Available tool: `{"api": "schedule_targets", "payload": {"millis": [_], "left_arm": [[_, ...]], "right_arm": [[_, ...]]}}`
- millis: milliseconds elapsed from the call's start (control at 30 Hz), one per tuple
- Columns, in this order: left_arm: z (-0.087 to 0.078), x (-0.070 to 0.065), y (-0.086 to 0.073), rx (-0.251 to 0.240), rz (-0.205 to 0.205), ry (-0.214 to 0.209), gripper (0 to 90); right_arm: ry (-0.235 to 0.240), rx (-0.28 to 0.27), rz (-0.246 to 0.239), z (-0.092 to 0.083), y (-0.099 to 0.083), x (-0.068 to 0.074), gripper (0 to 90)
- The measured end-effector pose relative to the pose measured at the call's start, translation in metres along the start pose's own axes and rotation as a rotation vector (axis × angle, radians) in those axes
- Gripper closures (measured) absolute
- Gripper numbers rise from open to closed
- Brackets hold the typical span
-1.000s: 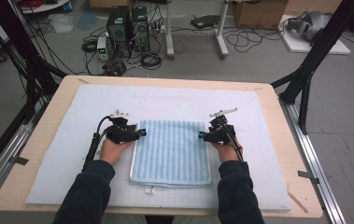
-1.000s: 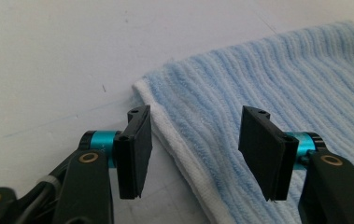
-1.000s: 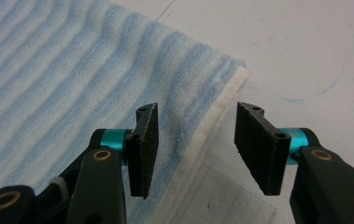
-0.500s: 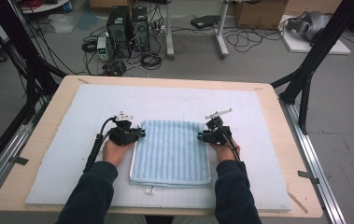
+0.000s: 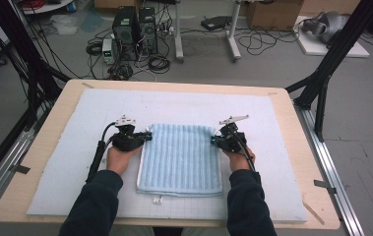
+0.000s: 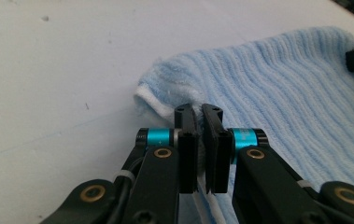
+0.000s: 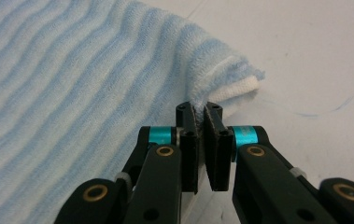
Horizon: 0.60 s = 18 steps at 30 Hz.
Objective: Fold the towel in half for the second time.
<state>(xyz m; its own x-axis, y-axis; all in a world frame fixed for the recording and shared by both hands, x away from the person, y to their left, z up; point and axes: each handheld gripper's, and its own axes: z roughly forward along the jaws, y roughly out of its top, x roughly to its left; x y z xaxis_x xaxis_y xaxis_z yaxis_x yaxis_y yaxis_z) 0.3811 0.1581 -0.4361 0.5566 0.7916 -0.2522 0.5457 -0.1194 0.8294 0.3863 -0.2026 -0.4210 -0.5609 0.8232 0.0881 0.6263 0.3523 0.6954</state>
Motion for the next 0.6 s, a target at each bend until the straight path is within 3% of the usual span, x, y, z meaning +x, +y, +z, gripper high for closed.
{"api": "schedule_targets", "payload": {"millis": [400, 600], "left_arm": [[-0.028, -0.010, 0.000, -0.089, 0.029, -0.079, 84.9], [-0.038, -0.013, -0.009, -0.077, 0.040, -0.103, 84.8]], "right_arm": [[0.013, -0.102, -0.045, -0.027, -0.005, 0.011, 85.6], [0.041, -0.125, -0.048, -0.035, -0.017, 0.016, 85.5]]}}
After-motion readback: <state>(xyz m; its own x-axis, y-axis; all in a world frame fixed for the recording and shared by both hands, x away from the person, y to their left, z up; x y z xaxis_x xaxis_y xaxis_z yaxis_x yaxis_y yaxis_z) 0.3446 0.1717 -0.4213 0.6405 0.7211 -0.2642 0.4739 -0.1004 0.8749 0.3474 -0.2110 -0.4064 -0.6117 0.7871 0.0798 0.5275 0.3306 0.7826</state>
